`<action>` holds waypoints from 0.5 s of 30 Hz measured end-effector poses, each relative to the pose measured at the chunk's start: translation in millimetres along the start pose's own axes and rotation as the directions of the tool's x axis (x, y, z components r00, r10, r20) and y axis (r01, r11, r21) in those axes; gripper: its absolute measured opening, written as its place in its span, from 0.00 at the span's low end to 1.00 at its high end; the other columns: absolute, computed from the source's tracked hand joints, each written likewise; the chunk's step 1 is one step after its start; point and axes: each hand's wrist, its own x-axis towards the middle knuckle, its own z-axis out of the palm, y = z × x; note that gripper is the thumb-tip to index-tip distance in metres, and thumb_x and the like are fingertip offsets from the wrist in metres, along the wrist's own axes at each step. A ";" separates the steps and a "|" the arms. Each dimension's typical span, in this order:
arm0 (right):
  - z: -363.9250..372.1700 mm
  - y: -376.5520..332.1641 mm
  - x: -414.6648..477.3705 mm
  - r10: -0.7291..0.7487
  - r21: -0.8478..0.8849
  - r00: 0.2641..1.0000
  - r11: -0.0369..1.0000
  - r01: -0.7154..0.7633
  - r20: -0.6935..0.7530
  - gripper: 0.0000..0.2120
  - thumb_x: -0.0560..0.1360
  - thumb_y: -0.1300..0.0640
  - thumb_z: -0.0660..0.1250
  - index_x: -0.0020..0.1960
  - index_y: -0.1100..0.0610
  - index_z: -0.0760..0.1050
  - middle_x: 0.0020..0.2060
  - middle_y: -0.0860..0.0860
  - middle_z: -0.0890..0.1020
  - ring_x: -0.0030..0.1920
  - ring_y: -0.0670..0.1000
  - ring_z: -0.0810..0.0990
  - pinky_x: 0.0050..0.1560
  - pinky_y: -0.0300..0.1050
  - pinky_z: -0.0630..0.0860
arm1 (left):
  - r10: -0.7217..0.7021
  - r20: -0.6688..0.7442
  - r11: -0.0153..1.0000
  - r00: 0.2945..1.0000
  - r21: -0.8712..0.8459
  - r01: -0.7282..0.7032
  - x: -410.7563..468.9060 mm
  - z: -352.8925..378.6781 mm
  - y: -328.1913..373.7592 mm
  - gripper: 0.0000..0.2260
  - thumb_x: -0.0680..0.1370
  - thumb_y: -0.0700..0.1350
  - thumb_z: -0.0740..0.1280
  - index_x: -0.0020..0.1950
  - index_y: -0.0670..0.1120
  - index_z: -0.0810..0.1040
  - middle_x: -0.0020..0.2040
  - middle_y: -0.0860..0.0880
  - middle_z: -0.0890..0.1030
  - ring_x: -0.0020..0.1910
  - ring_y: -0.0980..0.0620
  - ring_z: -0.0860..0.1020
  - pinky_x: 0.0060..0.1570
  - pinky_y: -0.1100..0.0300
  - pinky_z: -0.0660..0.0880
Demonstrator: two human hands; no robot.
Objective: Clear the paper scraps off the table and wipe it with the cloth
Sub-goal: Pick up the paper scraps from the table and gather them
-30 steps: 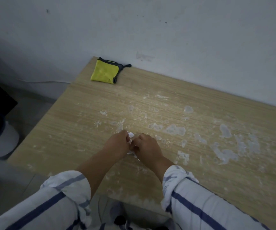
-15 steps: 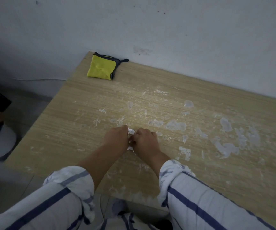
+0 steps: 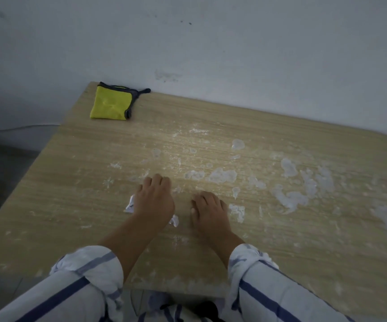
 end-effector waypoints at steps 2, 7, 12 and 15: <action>-2.5 15.9 -5.2 0.032 -0.016 0.999 0.999 -0.031 0.015 0.20 0.72 0.50 0.55 0.60 0.56 0.73 0.60 0.54 0.77 0.62 0.57 0.74 0.60 0.56 0.70 | 0.139 -0.029 0.988 0.990 -0.064 -0.140 -1.5 7.6 20.9 0.14 0.72 0.42 0.55 0.54 0.46 0.75 0.54 0.47 0.75 0.54 0.44 0.72 0.53 0.52 0.66; -20.2 56.1 -12.4 0.129 0.023 0.990 0.991 -0.131 0.057 0.31 0.71 0.45 0.41 0.68 0.57 0.66 0.71 0.55 0.66 0.72 0.55 0.61 0.71 0.53 0.56 | 0.339 0.238 0.940 0.910 -0.132 -0.316 -6.4 32.1 83.4 0.19 0.81 0.51 0.52 0.71 0.48 0.63 0.74 0.48 0.61 0.74 0.48 0.55 0.71 0.53 0.51; -37.3 95.4 -15.8 0.191 0.033 0.981 0.981 -0.192 0.037 0.33 0.73 0.42 0.38 0.72 0.55 0.62 0.73 0.54 0.62 0.74 0.52 0.56 0.72 0.51 0.52 | 0.369 0.337 0.928 0.866 -0.089 -0.361 0.5 59.3 117.8 0.39 0.68 0.56 0.29 0.77 0.48 0.51 0.78 0.49 0.51 0.77 0.50 0.46 0.73 0.54 0.41; -46.3 118.4 -8.2 0.211 0.010 0.976 0.977 -0.212 0.054 0.24 0.80 0.48 0.49 0.72 0.56 0.60 0.74 0.53 0.61 0.75 0.52 0.54 0.73 0.50 0.50 | 0.318 0.335 0.947 0.887 -0.077 -0.311 14.8 65.6 136.7 0.28 0.78 0.55 0.40 0.77 0.47 0.49 0.78 0.49 0.48 0.77 0.50 0.43 0.74 0.53 0.41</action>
